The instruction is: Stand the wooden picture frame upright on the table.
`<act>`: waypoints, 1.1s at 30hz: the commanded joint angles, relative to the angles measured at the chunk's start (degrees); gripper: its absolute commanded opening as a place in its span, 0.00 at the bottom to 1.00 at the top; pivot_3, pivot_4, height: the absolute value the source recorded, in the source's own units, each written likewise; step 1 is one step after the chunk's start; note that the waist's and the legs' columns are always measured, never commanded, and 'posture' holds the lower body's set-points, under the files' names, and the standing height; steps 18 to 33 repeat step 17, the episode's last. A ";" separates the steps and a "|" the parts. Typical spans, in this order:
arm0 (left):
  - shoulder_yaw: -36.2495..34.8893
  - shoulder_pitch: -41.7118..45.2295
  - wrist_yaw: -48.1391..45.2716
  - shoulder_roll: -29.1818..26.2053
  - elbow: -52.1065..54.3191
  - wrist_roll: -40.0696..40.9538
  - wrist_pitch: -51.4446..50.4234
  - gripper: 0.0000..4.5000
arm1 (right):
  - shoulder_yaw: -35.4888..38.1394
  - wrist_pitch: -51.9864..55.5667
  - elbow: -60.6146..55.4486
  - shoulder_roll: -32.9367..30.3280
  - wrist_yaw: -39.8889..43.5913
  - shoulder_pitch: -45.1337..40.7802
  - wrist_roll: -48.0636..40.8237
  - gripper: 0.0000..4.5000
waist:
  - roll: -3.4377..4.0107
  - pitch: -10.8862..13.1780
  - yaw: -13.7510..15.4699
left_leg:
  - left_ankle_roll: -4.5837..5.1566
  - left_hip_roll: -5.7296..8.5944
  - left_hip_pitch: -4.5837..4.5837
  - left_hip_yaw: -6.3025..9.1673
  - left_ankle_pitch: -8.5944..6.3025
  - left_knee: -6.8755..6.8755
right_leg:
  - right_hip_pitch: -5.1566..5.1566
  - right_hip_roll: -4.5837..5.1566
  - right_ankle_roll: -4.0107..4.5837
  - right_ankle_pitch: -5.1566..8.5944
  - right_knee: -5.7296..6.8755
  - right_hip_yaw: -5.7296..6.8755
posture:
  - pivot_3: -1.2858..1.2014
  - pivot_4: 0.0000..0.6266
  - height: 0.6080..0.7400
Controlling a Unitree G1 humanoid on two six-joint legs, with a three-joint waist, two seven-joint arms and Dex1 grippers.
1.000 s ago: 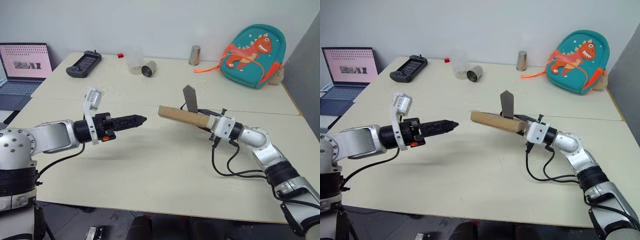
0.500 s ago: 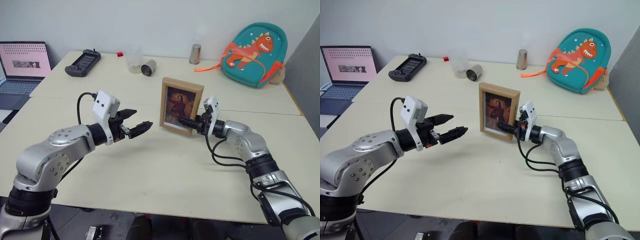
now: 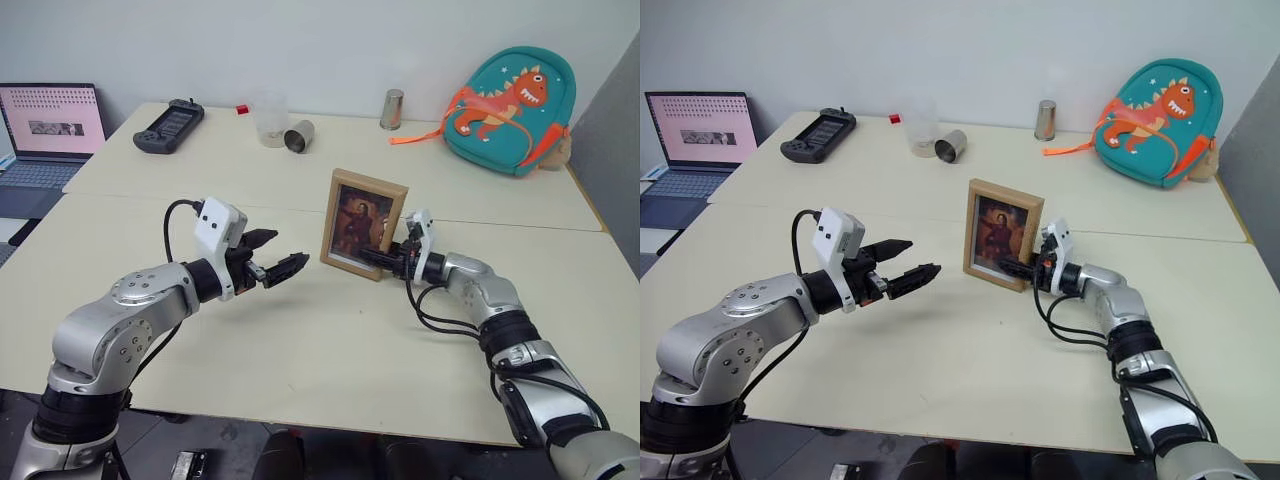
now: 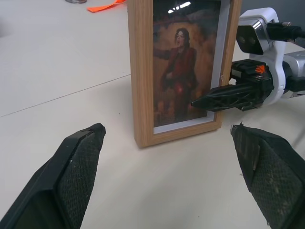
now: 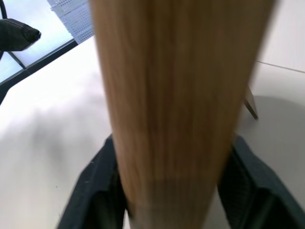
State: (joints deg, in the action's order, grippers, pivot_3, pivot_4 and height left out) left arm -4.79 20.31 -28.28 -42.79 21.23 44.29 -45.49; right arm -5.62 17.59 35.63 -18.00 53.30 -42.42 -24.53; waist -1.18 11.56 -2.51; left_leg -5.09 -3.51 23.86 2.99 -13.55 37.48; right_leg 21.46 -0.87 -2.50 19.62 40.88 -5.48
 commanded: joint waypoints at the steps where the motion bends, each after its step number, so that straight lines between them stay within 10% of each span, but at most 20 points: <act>1: -1.15 1.27 -1.92 0.68 -2.63 -2.37 2.33 1.00 | 1.40 -0.46 -7.25 -3.28 0.74 3.92 1.89 0.80 | 0.00 0.00 0.06 | 0.00 0.00 0.00 0.00 0.00 -0.02 | 0.00 0.00 0.00 0.00 -0.01 0.00 | 0.52 0.24 1.00; 5: -0.44 1.87 -3.21 0.99 -6.68 -5.54 3.60 1.00 | 3.35 1.17 -18.05 -9.58 -0.52 12.36 2.99 0.99 | 0.00 0.00 0.73 | 0.00 0.03 0.02 0.00 0.00 -0.17 | 0.03 0.03 0.00 0.00 -0.10 -0.01 | 0.52 0.24 1.00; 16: -0.11 6.26 -8.30 1.92 -13.68 -10.47 6.19 1.00 | 14.20 21.51 -59.77 -18.44 -12.90 29.11 -5.65 0.99 | 0.01 0.00 -0.03 | -0.01 -0.03 -0.09 -0.02 0.02 -0.45 | 0.04 -0.05 0.01 0.02 -0.13 -0.06 | 0.52 0.24 1.00; 33: 0.05 6.45 -8.95 1.62 -13.87 -10.78 6.02 1.00 | 14.57 22.91 -61.28 -18.29 -14.15 29.26 -6.12 0.99 | 0.01 0.00 -0.03 | -0.01 -0.05 -0.09 -0.01 0.02 -0.45 | 0.05 -0.07 0.01 0.02 -0.13 -0.05 | 0.52 0.24 1.00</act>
